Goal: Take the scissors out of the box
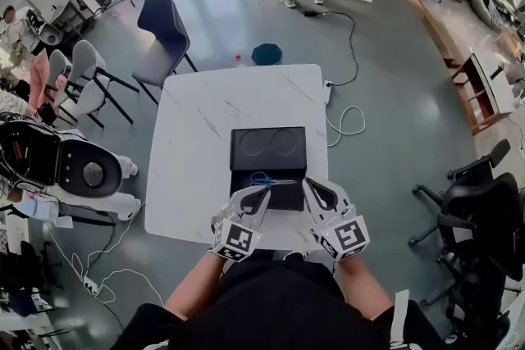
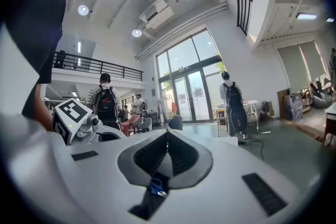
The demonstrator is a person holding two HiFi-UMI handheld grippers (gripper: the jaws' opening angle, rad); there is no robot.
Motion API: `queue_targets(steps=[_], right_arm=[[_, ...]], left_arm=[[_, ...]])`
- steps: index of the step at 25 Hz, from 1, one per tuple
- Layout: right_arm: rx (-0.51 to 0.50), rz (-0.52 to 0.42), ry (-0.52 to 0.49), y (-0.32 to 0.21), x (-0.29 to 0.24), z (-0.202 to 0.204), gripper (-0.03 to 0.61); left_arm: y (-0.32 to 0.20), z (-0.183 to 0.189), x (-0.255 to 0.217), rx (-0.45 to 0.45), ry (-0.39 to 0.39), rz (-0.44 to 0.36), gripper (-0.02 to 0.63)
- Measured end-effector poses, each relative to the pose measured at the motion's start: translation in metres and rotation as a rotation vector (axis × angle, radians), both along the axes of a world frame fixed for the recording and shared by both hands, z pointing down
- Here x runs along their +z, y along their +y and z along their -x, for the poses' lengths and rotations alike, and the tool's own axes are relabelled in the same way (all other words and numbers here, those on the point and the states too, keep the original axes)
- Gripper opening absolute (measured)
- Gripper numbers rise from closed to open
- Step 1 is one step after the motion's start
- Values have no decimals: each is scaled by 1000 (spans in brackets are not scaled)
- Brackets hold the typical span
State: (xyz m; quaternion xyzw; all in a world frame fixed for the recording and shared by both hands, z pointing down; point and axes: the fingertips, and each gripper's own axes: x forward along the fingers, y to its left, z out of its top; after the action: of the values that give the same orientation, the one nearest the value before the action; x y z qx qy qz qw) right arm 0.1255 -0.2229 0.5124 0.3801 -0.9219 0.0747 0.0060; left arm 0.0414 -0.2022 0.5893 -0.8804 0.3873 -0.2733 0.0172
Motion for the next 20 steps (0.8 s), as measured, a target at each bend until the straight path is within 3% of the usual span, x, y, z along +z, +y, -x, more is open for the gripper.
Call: queue_targets(steps=[7, 16, 20], right_arm=[[-25, 4, 10, -10, 0, 20, 8], [-5, 29, 24, -14, 13, 18, 8], [13, 40, 30, -12, 16, 11, 8]], left_arm=[[-10, 13, 36, 49, -384, -26, 9], [-24, 21, 91, 187, -629, 145, 13], [-24, 26, 113, 251, -716, 208, 83]])
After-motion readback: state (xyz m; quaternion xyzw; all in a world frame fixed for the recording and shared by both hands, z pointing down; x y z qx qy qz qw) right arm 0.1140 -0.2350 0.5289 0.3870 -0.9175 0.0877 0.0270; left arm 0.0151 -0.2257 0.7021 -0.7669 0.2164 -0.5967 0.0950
